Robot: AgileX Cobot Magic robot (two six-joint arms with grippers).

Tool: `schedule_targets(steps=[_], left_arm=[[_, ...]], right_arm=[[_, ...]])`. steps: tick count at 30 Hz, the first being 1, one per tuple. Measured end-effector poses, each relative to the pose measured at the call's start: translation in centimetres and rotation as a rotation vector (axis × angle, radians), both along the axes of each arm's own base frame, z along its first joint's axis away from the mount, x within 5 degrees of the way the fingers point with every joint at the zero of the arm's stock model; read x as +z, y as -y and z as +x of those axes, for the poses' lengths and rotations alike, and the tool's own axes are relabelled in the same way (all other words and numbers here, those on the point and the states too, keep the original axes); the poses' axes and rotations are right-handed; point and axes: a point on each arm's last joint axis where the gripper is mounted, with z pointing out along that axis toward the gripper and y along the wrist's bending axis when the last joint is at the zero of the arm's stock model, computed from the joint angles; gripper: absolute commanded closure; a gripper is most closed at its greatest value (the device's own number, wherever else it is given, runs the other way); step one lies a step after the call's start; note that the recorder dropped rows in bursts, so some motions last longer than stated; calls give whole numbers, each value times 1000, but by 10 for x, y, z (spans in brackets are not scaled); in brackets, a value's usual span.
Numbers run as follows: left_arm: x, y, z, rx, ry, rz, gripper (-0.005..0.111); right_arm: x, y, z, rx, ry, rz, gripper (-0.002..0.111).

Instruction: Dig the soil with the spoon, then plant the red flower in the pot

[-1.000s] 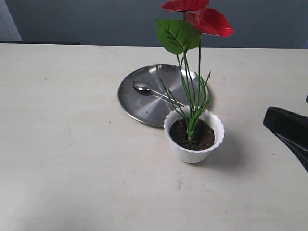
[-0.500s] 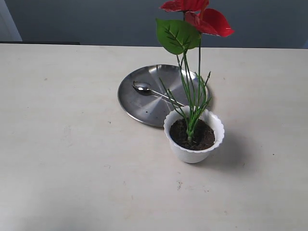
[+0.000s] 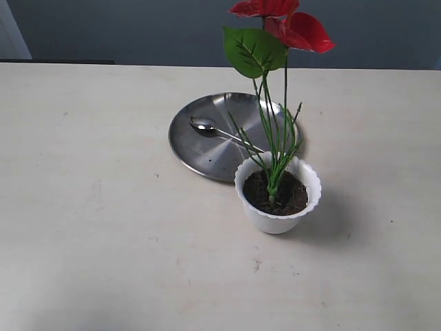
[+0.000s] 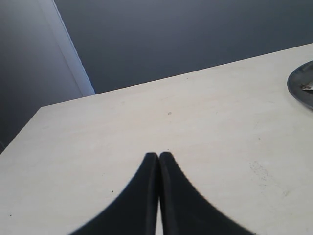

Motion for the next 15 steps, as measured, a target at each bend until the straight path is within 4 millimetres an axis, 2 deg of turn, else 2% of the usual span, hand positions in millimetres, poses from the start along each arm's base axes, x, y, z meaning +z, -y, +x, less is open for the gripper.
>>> schedule_targets(steps=[3,7,15], left_arm=[[0,0,0,0,0,0,106],[0,0,0,0,0,0,106],[0,0,0,0,0,0,106]], right_arm=[[-13,0,3,-12,-5,-29,23],[-15,0,3,-15,7,-92,23],[-15,0,3,-15,9,-101,23]])
